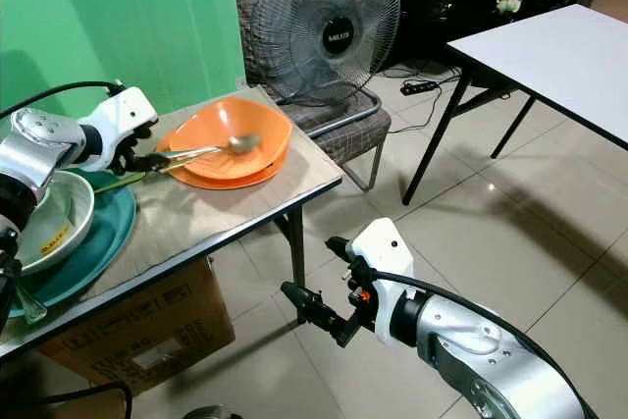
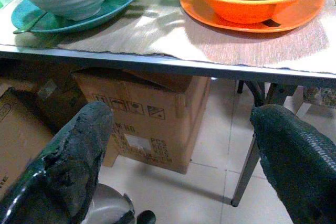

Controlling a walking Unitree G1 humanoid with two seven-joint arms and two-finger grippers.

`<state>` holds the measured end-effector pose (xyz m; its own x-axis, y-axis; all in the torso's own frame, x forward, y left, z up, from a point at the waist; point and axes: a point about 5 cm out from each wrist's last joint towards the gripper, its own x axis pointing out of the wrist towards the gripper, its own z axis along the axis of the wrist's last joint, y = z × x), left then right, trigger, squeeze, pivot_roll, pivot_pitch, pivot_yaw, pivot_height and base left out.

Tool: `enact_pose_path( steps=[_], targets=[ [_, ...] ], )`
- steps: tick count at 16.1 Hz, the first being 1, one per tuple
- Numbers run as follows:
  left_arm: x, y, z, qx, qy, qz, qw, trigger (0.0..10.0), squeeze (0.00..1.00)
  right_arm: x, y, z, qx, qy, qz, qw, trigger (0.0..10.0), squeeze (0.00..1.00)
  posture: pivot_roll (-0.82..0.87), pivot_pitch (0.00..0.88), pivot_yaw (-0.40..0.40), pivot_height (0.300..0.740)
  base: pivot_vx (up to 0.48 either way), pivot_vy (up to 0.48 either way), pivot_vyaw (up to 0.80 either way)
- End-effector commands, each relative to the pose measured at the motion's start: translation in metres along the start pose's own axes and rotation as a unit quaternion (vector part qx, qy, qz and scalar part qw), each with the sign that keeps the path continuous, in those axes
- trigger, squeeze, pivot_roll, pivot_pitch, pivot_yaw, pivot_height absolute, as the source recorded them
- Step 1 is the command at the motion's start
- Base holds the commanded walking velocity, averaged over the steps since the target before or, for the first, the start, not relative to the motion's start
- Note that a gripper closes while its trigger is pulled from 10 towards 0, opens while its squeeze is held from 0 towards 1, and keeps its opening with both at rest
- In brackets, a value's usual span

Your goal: Setting the table

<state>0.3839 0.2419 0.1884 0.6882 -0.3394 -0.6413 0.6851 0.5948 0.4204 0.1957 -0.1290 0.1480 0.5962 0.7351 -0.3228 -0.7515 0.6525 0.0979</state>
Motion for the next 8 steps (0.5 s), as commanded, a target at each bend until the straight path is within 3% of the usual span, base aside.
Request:
enact_pose_path(
  steps=[1, 3, 8],
  targets=[
    [0.0007, -0.0032, 0.0067, 0.002, -0.013, -0.029, 1.000, 10.0, 0.00, -0.0036, -0.0016, 0.0054, -0.016, -0.008, -0.007, 1.000, 10.0, 0.00, -0.08, 0.000, 0.042, 0.740, 0.000, 0.000, 0.00],
    [0.0013, -0.0068, 0.0092, 0.005, -0.020, -0.055, 0.998, 10.0, 0.00, -0.0041, -0.0024, 0.0061, -0.019, -0.008, -0.008, 1.000, 10.0, 0.00, -0.08, 0.000, 0.041, 0.740, 0.000, 0.000, 0.00],
    [-0.0030, -0.0006, 0.0165, 0.006, -0.033, -0.038, 0.999, 10.0, 0.00, -0.0053, -0.0027, 0.0059, -0.021, -0.008, -0.011, 1.000, 10.0, 0.00, -0.08, 0.000, 0.043, 0.740, 0.000, 0.000, 0.00]
  ],
)
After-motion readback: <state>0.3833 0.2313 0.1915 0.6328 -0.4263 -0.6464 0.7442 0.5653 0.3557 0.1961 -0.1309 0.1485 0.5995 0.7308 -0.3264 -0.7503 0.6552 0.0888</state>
